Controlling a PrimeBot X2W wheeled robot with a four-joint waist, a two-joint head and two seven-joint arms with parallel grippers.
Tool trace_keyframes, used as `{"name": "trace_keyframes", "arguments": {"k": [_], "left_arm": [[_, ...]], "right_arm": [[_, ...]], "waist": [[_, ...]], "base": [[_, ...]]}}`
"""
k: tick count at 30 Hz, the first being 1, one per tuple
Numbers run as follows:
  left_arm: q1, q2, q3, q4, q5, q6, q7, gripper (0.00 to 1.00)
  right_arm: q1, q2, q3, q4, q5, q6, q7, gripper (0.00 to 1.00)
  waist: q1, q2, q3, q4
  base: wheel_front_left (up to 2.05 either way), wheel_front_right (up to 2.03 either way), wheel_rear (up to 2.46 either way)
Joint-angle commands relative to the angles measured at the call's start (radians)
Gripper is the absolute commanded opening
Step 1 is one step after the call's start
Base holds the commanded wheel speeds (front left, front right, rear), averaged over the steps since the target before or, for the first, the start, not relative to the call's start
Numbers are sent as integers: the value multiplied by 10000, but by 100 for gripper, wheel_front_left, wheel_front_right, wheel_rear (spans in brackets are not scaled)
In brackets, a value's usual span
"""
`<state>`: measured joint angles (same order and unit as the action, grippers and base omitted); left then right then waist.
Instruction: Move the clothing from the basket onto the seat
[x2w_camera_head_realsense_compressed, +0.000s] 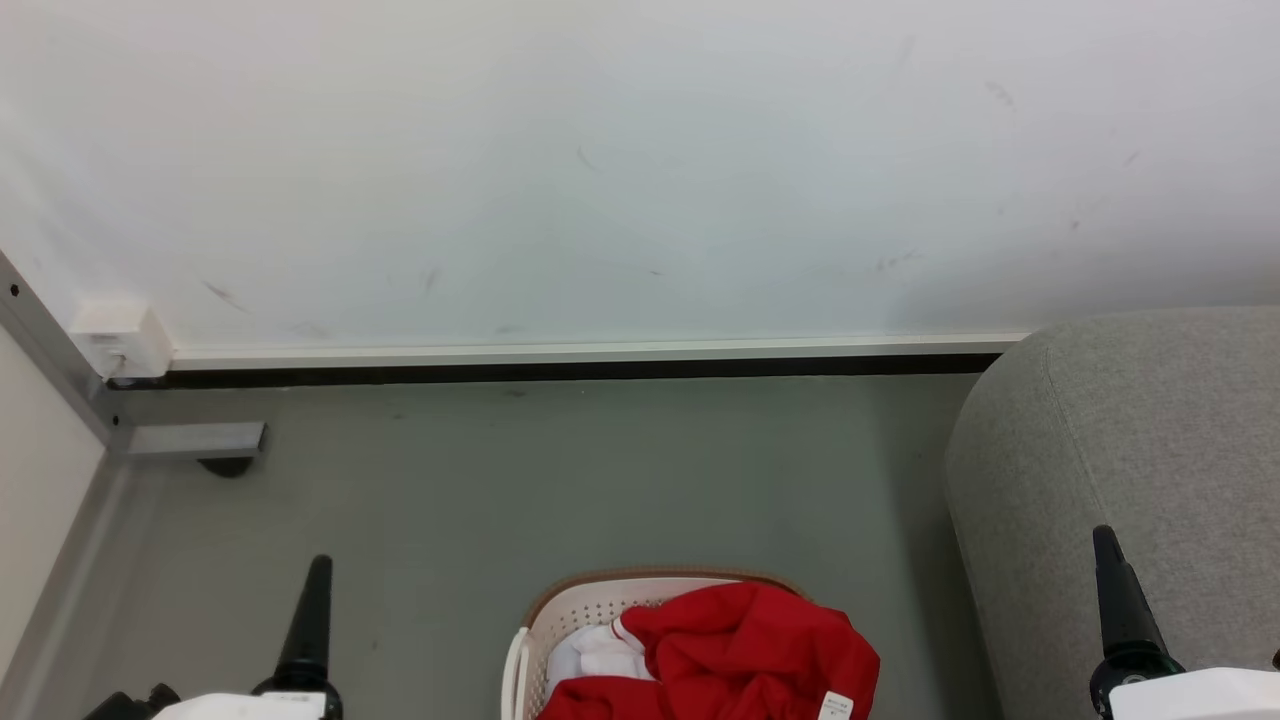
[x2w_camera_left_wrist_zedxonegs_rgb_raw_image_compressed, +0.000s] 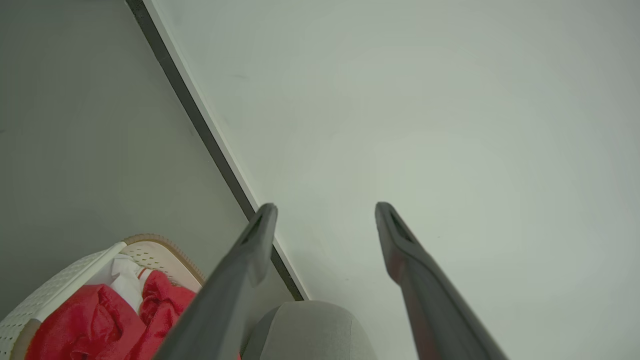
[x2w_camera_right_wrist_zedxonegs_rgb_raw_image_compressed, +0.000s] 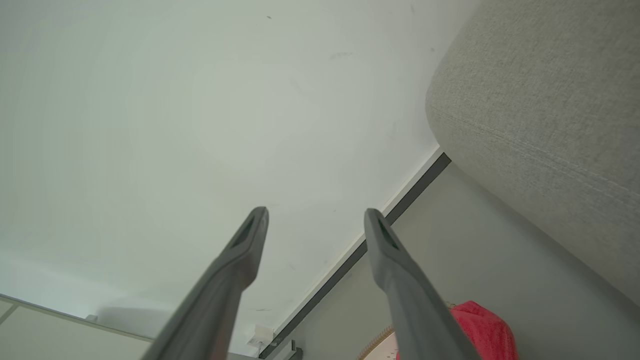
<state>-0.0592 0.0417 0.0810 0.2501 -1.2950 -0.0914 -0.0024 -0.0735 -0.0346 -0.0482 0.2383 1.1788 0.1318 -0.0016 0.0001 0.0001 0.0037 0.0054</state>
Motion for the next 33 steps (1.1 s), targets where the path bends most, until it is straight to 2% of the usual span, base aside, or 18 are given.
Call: {"name": "trace_keyframes", "arguments": {"k": [1, 11, 18, 33], "left_arm": [[-76, 62, -8, -216, 561, 49, -124, 100], [56, 71, 10, -485, 2379, 270, -508, 100], [113, 77, 22, -556, 3781, 272, -736, 100], [243, 121, 155, -654, 6615, 204, -1212, 100]], "right_arm": [[-125, -108, 83, -229, -705, -5, -137, 100], [-98, -124, 198, -290, -2982, -6, -510, 100], [-134, -134, 240, -158, -4589, -7, -755, 100], [-216, -182, 277, 53, -6949, -10, -1215, 100]], "waist": [[0, -1, 0, 5], [0, -1, 15, 1], [0, -1, 24, -12], [0, -1, 42, -18]], "base": [[0, 0, 0], [0, 0, 0], [0, 0, 0], [0, 0, 0]]}}
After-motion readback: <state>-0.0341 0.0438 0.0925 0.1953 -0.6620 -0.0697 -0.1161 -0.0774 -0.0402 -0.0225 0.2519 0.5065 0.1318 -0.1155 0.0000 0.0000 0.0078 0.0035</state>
